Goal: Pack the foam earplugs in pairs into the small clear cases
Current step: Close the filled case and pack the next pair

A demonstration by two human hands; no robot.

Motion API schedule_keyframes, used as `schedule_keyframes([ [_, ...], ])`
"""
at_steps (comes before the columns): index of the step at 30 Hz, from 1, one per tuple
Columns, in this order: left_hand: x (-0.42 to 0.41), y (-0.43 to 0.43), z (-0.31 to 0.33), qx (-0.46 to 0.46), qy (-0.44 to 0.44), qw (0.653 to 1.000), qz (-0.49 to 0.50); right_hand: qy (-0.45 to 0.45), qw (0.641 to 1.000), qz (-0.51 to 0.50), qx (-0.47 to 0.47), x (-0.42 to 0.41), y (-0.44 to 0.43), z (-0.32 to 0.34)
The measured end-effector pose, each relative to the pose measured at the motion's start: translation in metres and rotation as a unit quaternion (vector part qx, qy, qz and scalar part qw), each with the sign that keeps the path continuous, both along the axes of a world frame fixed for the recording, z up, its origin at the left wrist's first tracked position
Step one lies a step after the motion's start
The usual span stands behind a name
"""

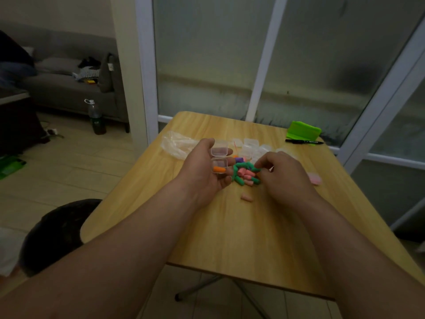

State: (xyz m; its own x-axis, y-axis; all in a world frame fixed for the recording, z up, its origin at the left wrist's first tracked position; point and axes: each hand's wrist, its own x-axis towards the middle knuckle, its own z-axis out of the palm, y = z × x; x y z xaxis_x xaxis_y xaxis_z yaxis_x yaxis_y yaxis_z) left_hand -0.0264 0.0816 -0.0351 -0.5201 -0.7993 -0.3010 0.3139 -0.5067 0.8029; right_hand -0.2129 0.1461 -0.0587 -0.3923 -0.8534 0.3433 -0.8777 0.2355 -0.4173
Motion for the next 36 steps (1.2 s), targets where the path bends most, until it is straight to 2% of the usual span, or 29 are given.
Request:
schedule_keyframes([
  [9,-0.003,0.001,-0.003,0.0,-0.003,1.0,-0.007,0.048,0.996,-0.055,0.053,-0.007,0.004,-0.007],
  [15,-0.003,0.003,-0.003,-0.002,-0.013,1.0,-0.006,0.064,0.994,-0.074,0.049,-0.006,0.001,-0.01],
  [19,-0.003,0.004,-0.004,0.001,-0.013,1.0,-0.01,0.032,0.996,-0.076,0.023,-0.004,0.001,-0.008],
  [29,-0.008,0.009,-0.004,-0.006,-0.022,0.999,-0.037,-0.077,0.993,0.007,-0.088,0.009,0.017,0.019],
  [33,-0.012,0.017,-0.005,-0.01,-0.015,0.998,-0.067,-0.084,0.986,0.078,-0.12,0.03,0.029,0.032],
  [36,-0.015,0.021,-0.007,-0.014,-0.004,0.996,-0.086,-0.049,0.989,0.098,-0.098,0.041,0.033,0.03],
])
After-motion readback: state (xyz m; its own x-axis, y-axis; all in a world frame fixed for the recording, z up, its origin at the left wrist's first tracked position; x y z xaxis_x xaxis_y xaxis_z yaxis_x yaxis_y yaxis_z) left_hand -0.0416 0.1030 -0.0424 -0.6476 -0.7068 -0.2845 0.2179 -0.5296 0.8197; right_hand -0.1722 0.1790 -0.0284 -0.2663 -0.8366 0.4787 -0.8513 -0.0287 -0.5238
